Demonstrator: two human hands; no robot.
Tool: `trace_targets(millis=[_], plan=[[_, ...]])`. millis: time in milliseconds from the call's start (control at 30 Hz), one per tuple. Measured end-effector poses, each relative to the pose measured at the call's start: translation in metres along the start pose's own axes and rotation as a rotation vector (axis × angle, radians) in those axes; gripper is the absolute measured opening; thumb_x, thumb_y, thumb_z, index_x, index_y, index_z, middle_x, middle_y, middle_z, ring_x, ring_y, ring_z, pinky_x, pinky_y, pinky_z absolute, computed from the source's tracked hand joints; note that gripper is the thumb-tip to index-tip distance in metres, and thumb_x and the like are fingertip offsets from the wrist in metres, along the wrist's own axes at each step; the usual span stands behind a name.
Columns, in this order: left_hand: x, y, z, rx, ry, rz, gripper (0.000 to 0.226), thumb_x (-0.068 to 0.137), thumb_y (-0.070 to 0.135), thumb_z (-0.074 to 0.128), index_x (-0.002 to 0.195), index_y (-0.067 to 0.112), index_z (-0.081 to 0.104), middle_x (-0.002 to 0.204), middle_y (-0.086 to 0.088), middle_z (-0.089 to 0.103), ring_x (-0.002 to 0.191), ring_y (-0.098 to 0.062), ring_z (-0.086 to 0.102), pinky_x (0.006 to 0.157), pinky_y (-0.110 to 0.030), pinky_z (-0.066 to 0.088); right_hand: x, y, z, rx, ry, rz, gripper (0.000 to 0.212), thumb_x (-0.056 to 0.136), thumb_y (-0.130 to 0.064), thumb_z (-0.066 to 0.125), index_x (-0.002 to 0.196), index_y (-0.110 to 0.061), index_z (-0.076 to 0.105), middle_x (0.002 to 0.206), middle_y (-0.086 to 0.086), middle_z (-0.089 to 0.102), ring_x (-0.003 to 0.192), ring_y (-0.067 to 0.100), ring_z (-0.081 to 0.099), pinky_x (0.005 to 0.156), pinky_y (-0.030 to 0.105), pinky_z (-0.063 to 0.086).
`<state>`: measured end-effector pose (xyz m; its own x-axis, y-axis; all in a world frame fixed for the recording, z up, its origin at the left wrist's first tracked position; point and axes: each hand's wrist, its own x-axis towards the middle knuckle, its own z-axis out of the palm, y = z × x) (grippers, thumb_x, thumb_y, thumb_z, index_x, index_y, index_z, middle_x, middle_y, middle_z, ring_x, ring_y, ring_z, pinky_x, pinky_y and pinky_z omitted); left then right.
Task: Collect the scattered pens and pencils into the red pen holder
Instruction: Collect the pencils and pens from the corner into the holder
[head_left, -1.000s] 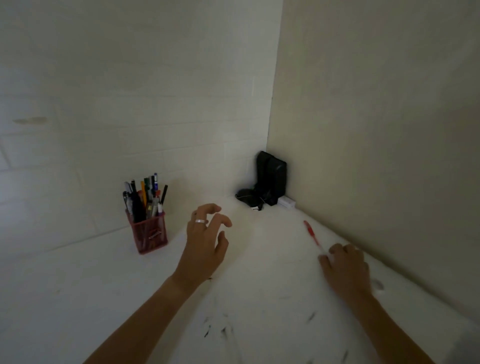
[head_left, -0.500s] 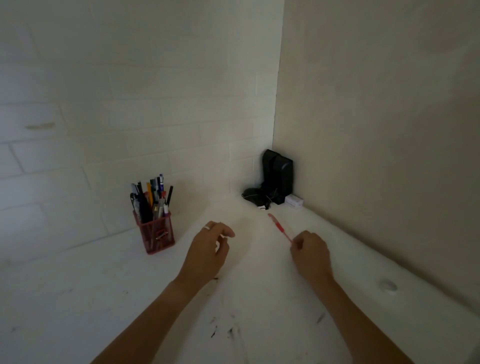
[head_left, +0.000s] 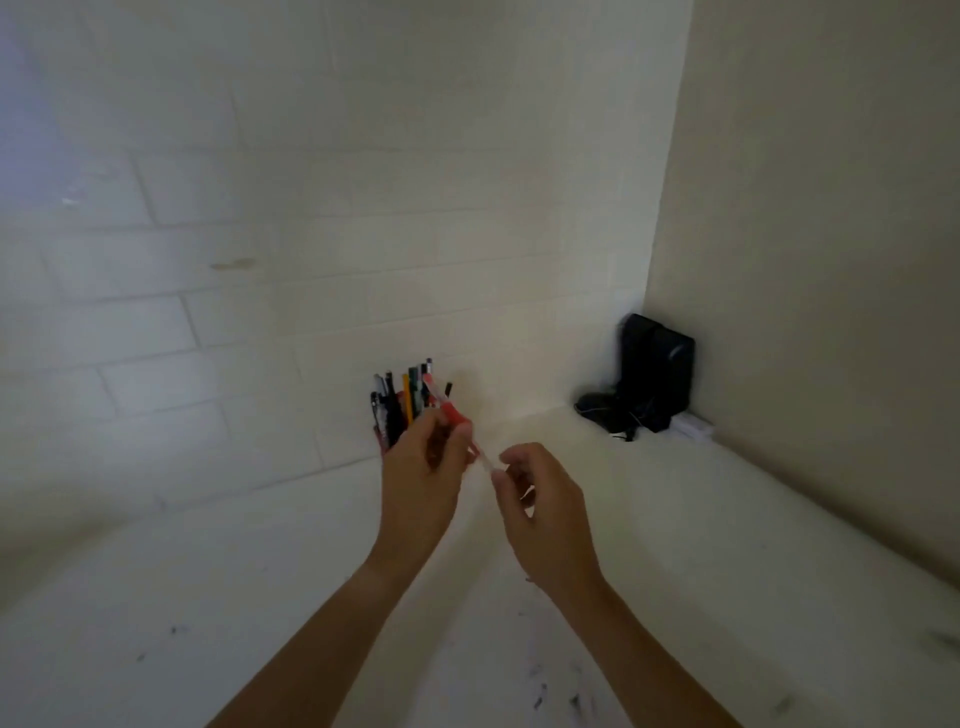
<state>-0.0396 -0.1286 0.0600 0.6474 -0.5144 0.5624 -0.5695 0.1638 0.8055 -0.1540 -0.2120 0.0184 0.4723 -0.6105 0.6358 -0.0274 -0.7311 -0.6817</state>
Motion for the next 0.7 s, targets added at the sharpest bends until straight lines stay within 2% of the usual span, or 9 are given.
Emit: trace_targets(millis=[100, 233, 367, 533, 633, 700], plan=[[0.026, -0.007, -0.027, 0.136, 0.198, 0.07, 0.01, 0.1, 0.022, 0.058, 0.095, 0.017, 0.065, 0.079, 0.003, 0.069, 0.069, -0.009, 0.065, 0.063, -0.021, 0.051, -0.005, 0.009, 0.024, -0.012, 0.087, 0.054, 0.006, 0.1, -0.021, 0.054, 0.102, -0.021, 0.059, 0.085, -0.012, 0.059, 0.076, 0.006, 0.059, 0.064, 0.014, 0.046], [0.058, -0.029, -0.052, 0.238, 0.293, 0.09, 0.011, 0.1, 0.021, 0.058, 0.098, 0.015, 0.067, 0.082, 0.0, 0.069, 0.071, -0.016, 0.063, 0.066, -0.036, 0.052, -0.015, 0.028, 0.04, -0.058, 0.106, 0.104, 0.01, 0.1, -0.013, 0.054, 0.096, -0.02, 0.061, 0.08, -0.012, 0.057, 0.073, 0.009, 0.057, 0.064, 0.012, 0.044], [0.074, -0.047, -0.057, 0.356, 0.247, 0.088, 0.01, 0.098, 0.019, 0.061, 0.098, 0.012, 0.068, 0.083, -0.001, 0.07, 0.073, -0.021, 0.065, 0.07, -0.043, 0.054, -0.014, 0.037, 0.041, -0.07, 0.115, 0.168, 0.014, 0.098, -0.008, 0.054, 0.096, -0.018, 0.063, 0.082, -0.01, 0.06, 0.077, 0.009, 0.059, 0.067, 0.01, 0.044], [0.065, -0.06, -0.048, 0.498, 0.095, 0.09, 0.008, 0.093, 0.019, 0.068, 0.098, 0.014, 0.065, 0.079, 0.0, 0.071, 0.069, -0.02, 0.066, 0.065, -0.037, 0.055, -0.015, 0.039, 0.043, -0.097, 0.094, 0.156, 0.015, 0.096, -0.006, 0.053, 0.094, -0.018, 0.063, 0.083, -0.01, 0.059, 0.077, 0.008, 0.058, 0.066, 0.012, 0.044], [0.058, -0.068, -0.043, 0.559, 0.033, 0.063, 0.011, 0.091, 0.019, 0.066, 0.099, 0.016, 0.06, 0.079, 0.002, 0.068, 0.071, -0.02, 0.063, 0.058, -0.032, 0.047, -0.015, 0.04, 0.043, -0.104, 0.084, 0.164, 0.017, 0.096, -0.005, 0.053, 0.094, -0.018, 0.062, 0.083, -0.01, 0.059, 0.078, 0.006, 0.057, 0.067, 0.011, 0.043], [0.056, -0.069, -0.041, 0.585, 0.035, 0.084, 0.009, 0.09, 0.018, 0.065, 0.097, 0.016, 0.059, 0.082, 0.001, 0.065, 0.074, -0.019, 0.059, 0.058, -0.024, 0.038, -0.015, 0.04, 0.044, -0.102, 0.074, 0.173, 0.017, 0.096, -0.004, 0.053, 0.093, -0.019, 0.062, 0.083, -0.01, 0.059, 0.078, 0.007, 0.058, 0.067, 0.012, 0.044]])
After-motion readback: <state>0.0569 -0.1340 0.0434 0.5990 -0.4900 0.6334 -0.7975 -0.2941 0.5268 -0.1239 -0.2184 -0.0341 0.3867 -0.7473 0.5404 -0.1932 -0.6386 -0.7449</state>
